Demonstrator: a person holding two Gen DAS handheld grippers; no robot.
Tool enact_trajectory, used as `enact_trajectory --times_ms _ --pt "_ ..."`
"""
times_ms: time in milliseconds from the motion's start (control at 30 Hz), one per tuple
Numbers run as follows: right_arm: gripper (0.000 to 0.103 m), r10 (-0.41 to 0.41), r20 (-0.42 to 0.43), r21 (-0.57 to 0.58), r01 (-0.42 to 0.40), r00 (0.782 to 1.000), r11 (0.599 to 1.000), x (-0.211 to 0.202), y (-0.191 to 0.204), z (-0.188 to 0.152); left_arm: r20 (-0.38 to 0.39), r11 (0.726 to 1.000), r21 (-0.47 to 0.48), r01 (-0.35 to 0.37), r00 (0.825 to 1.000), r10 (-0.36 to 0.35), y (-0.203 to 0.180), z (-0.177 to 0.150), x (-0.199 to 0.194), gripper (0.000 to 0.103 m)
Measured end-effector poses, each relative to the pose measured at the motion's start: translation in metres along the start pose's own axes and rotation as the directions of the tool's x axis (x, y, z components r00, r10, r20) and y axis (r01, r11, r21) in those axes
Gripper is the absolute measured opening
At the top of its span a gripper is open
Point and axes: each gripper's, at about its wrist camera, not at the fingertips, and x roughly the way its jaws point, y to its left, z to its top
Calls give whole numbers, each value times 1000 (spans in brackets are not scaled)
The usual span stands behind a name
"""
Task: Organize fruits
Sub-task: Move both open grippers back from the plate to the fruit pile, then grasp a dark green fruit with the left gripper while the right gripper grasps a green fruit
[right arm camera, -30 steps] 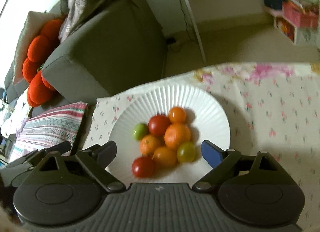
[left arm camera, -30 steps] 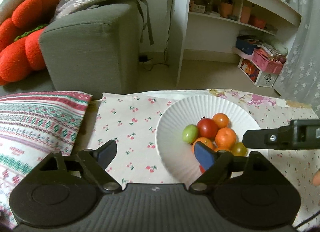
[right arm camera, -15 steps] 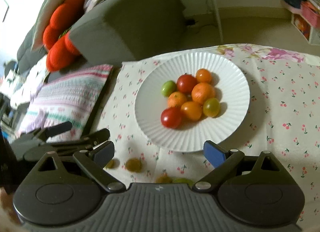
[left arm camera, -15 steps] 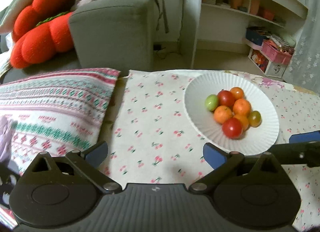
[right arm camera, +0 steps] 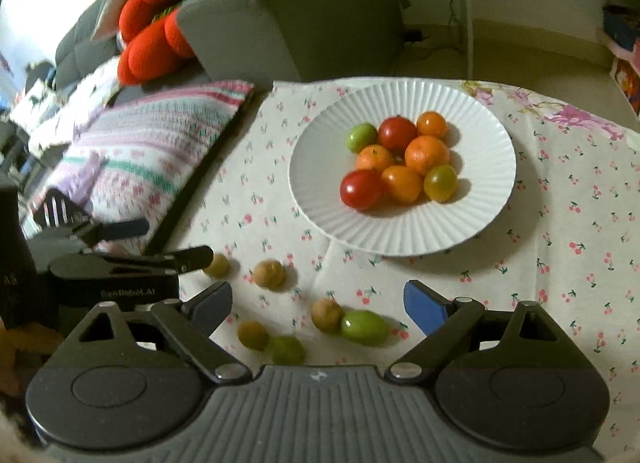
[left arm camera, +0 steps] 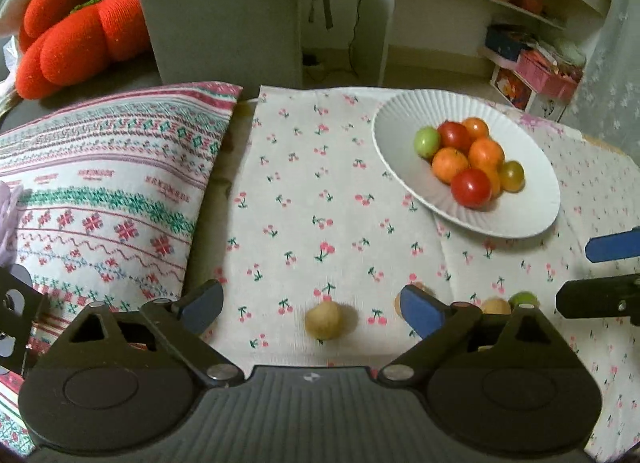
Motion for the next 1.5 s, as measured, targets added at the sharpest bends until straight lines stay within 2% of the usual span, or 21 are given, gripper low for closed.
enact_trajectory --times_ms 200,367,467,533,633,767,833,900,1067,1267,1433,1500 --pt "76 -33 -35 -75 30 999 997 11 -6 -7 -61 999 -21 25 998 -26 4 -7 11 76" --pt "65 -48 -66 -125 40 997 991 24 -10 -11 -51 996 16 84 995 -83 -10 -12 2 74" --pt "62 -42 -84 -168 28 996 985 31 -7 -14 -41 989 58 139 990 -136 -22 -15 -5 73" --pt "58 -52 -95 -207 31 994 978 36 -3 -17 -50 974 132 186 982 -181 -32 -18 -8 73" --pt "54 -59 -108 -249 30 992 968 42 3 -20 -48 943 259 208 978 -202 -48 -25 -11 73" --pt "49 -68 -99 -304 35 993 952 47 10 -21 -68 916 308 256 966 -248 -58 -29 -10 71" --pt "43 -76 -103 -321 40 992 946 50 11 -20 -68 898 345 273 961 -267 -65 -33 -11 70" --pt "32 -85 -129 -310 41 988 950 54 7 -20 -72 879 385 281 959 -275 -72 -37 -10 69" --pt "31 -89 -134 -321 41 987 946 52 8 -20 -85 839 466 281 958 -274 -85 -46 -8 59" --pt "31 -100 -92 -292 70 991 954 40 5 -13 -74 820 503 273 959 -274 -92 -49 -1 42" --pt "31 -104 -69 -277 81 992 957 36 5 -9 -97 800 530 280 958 -271 -100 -53 6 24" --pt "31 -104 -63 -274 83 993 958 35 5 -8 -107 802 527 282 958 -267 -101 -54 10 18"
